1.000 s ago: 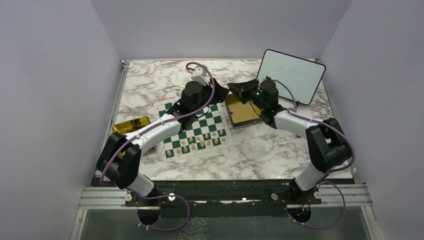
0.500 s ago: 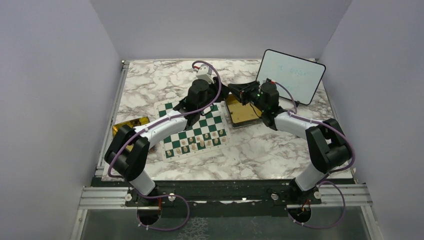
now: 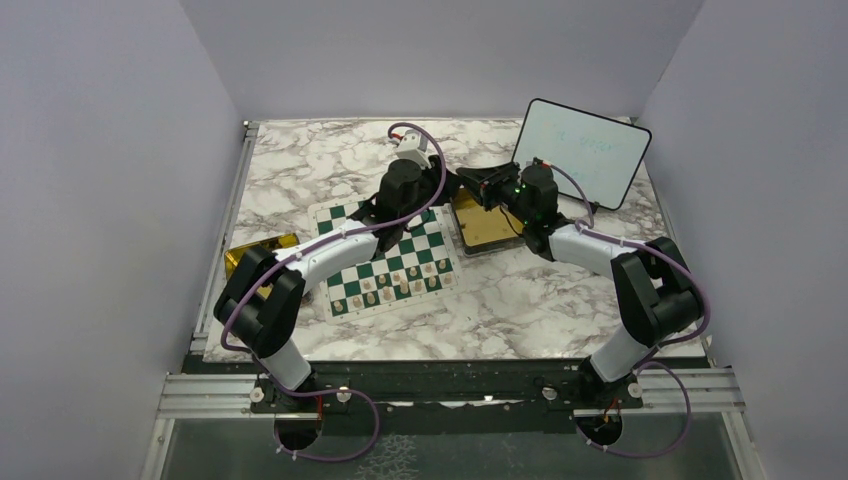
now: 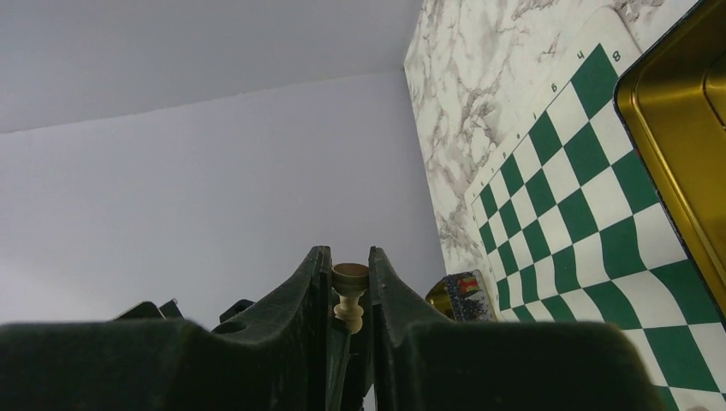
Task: Set up the chess pieces on the board
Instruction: Place the chess piece on the chessboard.
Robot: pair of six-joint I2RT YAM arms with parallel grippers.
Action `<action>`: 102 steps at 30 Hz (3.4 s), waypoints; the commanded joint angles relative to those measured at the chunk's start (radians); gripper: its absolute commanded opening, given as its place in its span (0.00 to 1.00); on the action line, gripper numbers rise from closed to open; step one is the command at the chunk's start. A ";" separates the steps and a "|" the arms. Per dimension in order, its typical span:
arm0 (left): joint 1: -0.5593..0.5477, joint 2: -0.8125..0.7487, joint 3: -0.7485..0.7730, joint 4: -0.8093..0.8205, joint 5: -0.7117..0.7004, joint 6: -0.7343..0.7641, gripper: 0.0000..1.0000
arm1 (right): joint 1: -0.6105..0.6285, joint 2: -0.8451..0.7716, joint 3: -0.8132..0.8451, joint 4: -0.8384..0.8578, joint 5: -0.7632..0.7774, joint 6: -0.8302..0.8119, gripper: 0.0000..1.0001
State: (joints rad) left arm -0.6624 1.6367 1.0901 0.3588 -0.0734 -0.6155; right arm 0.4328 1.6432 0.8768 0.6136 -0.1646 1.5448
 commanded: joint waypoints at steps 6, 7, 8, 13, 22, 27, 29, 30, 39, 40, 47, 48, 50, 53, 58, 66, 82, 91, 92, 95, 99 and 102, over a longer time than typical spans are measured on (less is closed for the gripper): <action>-0.006 0.012 0.029 0.031 0.003 0.010 0.23 | 0.006 -0.017 -0.005 0.036 0.019 0.003 0.13; -0.006 0.011 0.030 0.031 0.006 0.010 0.19 | 0.006 -0.017 -0.004 0.034 0.020 0.003 0.13; -0.006 0.010 0.031 0.031 0.008 0.011 0.16 | 0.006 -0.019 -0.004 0.033 0.022 0.001 0.13; -0.005 -0.007 0.034 0.029 0.007 0.034 0.00 | 0.006 -0.020 -0.017 0.036 0.009 -0.006 0.13; 0.007 -0.032 0.016 0.021 0.021 0.065 0.00 | 0.006 -0.045 -0.073 0.050 -0.003 -0.040 0.15; 0.021 -0.048 0.029 -0.017 0.072 0.075 0.00 | 0.006 -0.064 -0.081 0.048 -0.012 -0.075 0.19; 0.026 -0.061 0.030 -0.038 0.111 0.078 0.00 | 0.007 -0.077 -0.086 0.048 -0.013 -0.091 0.22; 0.029 -0.065 0.031 -0.048 0.123 0.080 0.00 | 0.006 -0.083 -0.089 0.052 -0.015 -0.102 0.24; 0.051 -0.144 0.093 -0.380 0.231 0.170 0.00 | 0.007 -0.197 -0.137 -0.024 0.008 -0.255 0.49; 0.052 -0.161 0.097 -0.425 0.234 0.184 0.00 | 0.006 -0.217 -0.150 -0.034 0.012 -0.277 0.51; 0.107 -0.257 0.175 -0.827 0.236 0.309 0.00 | 0.006 -0.347 -0.193 -0.147 -0.071 -0.579 0.70; 0.123 -0.273 0.177 -0.875 0.237 0.319 0.00 | 0.006 -0.367 -0.204 -0.166 -0.085 -0.620 0.72; 0.168 -0.302 0.174 -0.974 0.243 0.320 0.00 | 0.006 -0.403 -0.226 -0.198 -0.106 -0.688 0.74; 0.234 -0.342 0.158 -1.087 0.250 0.324 0.00 | 0.006 -0.462 -0.246 -0.257 -0.126 -0.787 0.99; 0.281 -0.350 0.117 -1.227 0.214 0.289 0.00 | 0.006 -0.553 -0.249 -0.370 -0.109 -0.896 1.00; 0.308 -0.284 0.067 -1.308 0.190 0.231 0.00 | 0.006 -0.575 -0.293 -0.383 -0.141 -0.920 1.00; 0.371 -0.144 -0.005 -1.343 0.157 0.303 0.00 | 0.007 -0.604 -0.294 -0.389 -0.134 -0.933 1.00; 0.434 -0.112 -0.062 -1.294 0.222 0.347 0.00 | 0.006 -0.623 -0.302 -0.401 -0.121 -0.942 1.00; 0.435 -0.103 -0.064 -1.291 0.230 0.351 0.00 | 0.006 -0.624 -0.305 -0.397 -0.121 -0.941 1.00; 0.435 -0.076 -0.060 -1.275 0.256 0.358 0.00 | 0.006 -0.622 -0.308 -0.387 -0.121 -0.937 1.00; 0.437 -0.048 -0.054 -1.267 0.260 0.368 0.00 | 0.006 -0.615 -0.301 -0.387 -0.125 -0.939 1.00; 0.437 -0.031 -0.049 -1.263 0.270 0.371 0.00 | 0.006 -0.617 -0.302 -0.388 -0.121 -0.942 1.00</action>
State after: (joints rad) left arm -0.2302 1.5867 1.0325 -0.9218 0.1566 -0.2680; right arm 0.4328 1.0382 0.5694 0.2302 -0.2859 0.6193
